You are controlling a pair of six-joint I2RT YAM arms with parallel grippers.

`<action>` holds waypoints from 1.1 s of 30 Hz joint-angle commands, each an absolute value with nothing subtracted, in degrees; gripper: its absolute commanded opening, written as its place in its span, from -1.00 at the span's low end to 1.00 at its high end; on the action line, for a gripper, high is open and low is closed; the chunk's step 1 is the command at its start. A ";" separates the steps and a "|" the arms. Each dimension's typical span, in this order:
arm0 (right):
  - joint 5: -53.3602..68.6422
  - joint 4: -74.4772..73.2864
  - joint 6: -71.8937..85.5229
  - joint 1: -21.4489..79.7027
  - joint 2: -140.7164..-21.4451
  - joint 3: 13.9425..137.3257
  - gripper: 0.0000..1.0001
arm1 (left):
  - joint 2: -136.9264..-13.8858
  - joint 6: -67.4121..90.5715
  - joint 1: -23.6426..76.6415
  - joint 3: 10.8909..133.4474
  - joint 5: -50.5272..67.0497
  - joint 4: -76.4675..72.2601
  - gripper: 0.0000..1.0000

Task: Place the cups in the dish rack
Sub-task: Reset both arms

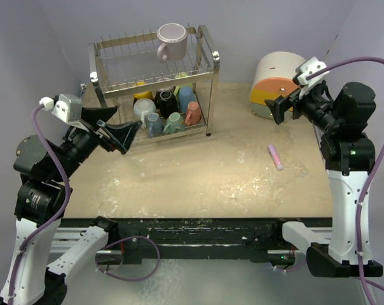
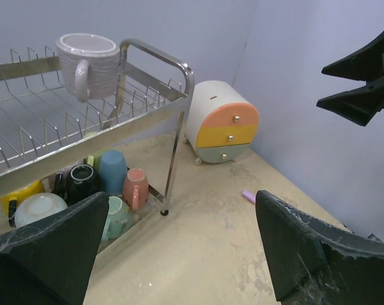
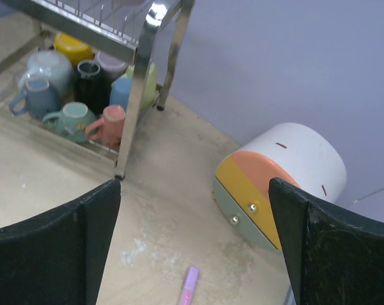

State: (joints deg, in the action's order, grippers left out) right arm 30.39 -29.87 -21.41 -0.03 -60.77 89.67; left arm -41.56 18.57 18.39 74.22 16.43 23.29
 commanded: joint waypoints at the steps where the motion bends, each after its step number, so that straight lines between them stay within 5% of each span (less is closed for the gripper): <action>1: 23.83 -28.00 -8.92 -0.18 -61.44 95.84 1.00 | -43.76 16.96 18.06 79.48 16.56 24.52 0.99; 18: 19.39 -30.83 1.61 -0.18 -59.25 102.12 1.00 | -46.99 18.37 18.10 86.21 19.51 26.82 0.99; 33: 21.82 -33.18 -1.45 -0.18 -59.02 101.85 1.00 | -43.24 22.19 18.07 78.80 20.53 20.36 0.99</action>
